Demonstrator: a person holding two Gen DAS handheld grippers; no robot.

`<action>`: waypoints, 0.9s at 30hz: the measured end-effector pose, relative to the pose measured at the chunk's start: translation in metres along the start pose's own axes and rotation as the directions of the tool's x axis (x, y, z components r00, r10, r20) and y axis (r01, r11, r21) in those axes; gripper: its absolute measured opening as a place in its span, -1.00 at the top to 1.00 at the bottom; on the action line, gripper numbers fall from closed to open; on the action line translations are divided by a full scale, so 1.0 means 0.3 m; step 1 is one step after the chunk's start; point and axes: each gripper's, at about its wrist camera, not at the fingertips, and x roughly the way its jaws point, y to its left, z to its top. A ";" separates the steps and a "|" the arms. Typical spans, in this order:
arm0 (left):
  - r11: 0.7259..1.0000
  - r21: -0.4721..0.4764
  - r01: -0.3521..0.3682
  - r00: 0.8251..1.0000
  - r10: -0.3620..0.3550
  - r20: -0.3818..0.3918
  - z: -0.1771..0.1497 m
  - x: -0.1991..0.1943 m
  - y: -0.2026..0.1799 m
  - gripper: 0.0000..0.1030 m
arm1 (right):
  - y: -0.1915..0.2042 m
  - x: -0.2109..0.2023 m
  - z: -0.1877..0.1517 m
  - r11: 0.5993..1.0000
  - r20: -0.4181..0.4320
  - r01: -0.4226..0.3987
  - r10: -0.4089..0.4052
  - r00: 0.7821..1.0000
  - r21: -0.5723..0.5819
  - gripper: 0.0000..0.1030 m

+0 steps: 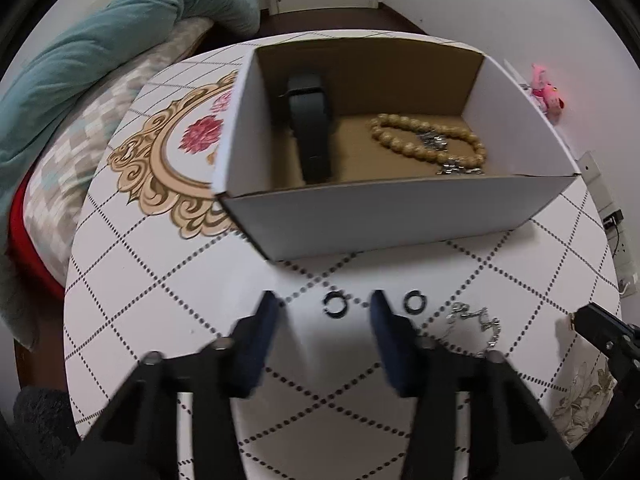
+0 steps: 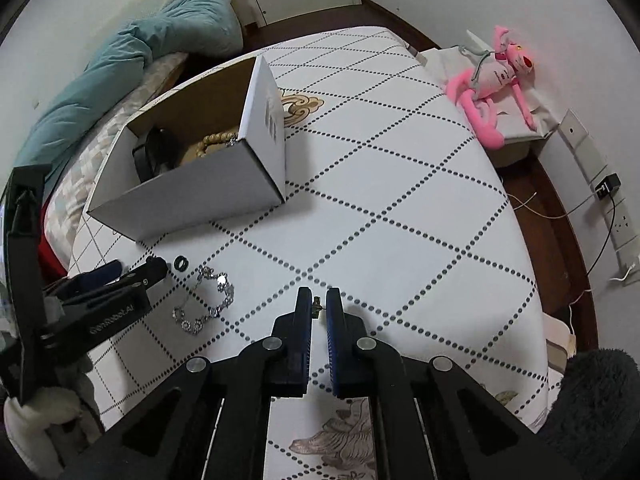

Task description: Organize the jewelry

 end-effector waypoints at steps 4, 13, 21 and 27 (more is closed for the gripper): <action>1.000 0.020 0.017 1.000 -0.017 0.009 0.004 -0.003 -0.020 0.81 | 0.010 -0.002 0.009 1.000 0.003 -0.009 0.009 1.000 -0.003 0.86; 0.998 0.003 0.059 0.998 -0.059 0.037 0.008 -0.073 -0.005 0.81 | 0.043 -0.072 0.028 0.999 0.039 -0.046 0.047 0.998 -0.019 0.86; 0.976 -0.024 0.217 0.970 -0.213 0.119 0.169 -0.314 0.015 0.81 | 0.119 -0.210 0.177 0.982 0.089 -0.178 0.184 0.979 -0.065 0.86; 0.965 -0.061 0.256 0.966 -0.253 0.054 0.362 -0.254 0.050 0.81 | 0.207 -0.151 0.390 0.970 0.050 -0.201 0.209 0.977 -0.139 0.86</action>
